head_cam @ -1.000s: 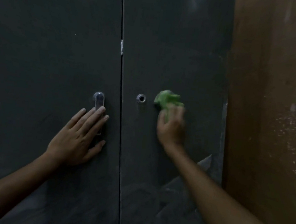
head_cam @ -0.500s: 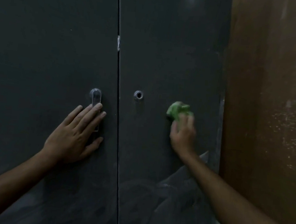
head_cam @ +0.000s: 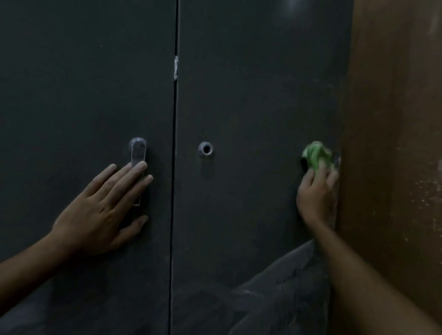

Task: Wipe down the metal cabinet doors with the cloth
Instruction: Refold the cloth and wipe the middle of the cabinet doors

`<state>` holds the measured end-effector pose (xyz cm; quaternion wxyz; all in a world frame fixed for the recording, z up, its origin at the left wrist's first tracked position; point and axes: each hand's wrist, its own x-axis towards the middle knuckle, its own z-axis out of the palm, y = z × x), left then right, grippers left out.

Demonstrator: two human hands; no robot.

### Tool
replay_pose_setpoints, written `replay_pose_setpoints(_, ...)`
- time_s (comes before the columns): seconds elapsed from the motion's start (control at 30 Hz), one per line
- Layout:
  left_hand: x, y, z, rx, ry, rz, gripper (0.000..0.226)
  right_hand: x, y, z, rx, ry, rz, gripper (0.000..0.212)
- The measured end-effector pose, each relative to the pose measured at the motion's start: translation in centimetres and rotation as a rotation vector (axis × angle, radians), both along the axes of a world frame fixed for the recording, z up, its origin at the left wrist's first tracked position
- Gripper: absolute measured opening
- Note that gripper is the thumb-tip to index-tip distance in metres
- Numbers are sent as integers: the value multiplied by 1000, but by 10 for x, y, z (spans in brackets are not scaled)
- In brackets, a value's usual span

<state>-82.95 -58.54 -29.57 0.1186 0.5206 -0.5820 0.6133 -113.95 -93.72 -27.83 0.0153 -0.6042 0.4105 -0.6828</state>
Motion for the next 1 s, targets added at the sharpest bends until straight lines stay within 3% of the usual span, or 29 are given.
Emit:
replay_pose_setpoints(0.1, 0, 0, 0, 4, 10, -17, 78, -18, 4, -68, 269, -70, -17, 40)
replay_pose_setpoints(0.2, 1, -1, -1, -8, 0, -21, 78, -35, -25, -13, 445, -187, 0, 41)
replay_pose_setpoints(0.33, 3, -2, 0, 2, 8, -7, 77, -1, -10, 85, 148, -147, 24, 31)
replay_pose_setpoints(0.4, 2, -1, 0, 15, 14, -2, 78, 18, 19, 69, -56, -34, 38, 26)
replay_pose_setpoints(0.47, 1, 0, -1, 15, 16, -9, 79, 15, 23, 17, -96, 45, 72, 24)
replay_pose_setpoints(0.53, 3, 0, -2, 16, 13, -12, 79, -9, 9, -27, 59, 35, 49, 24)
replay_pose_setpoints(0.57, 3, -1, -1, 17, 11, -14, 79, -22, -1, -29, 198, -58, 23, 24)
replay_pose_setpoints(0.63, 3, -2, -1, 10, 9, -4, 80, -32, -12, 8, 466, -295, -16, 31)
replay_pose_setpoints(0.67, 3, -3, -2, 10, 9, 3, 81, -29, -13, 37, 486, -355, -3, 37)
replay_pose_setpoints(0.77, 4, -1, -1, 9, 6, -1, 82, 6, 14, 114, 245, -211, 51, 35)
replay_pose_setpoints(0.83, 4, 0, -1, 12, 6, -1, 82, 42, 46, 131, 1, -66, 42, 34)
replay_pose_setpoints(0.9, 3, 0, -1, 17, 10, 2, 81, 74, 84, 112, -299, 117, 75, 36)
replay_pose_setpoints(1.0, 2, -1, -1, 21, 18, 12, 81, 82, 107, 39, -654, 477, 185, 35)
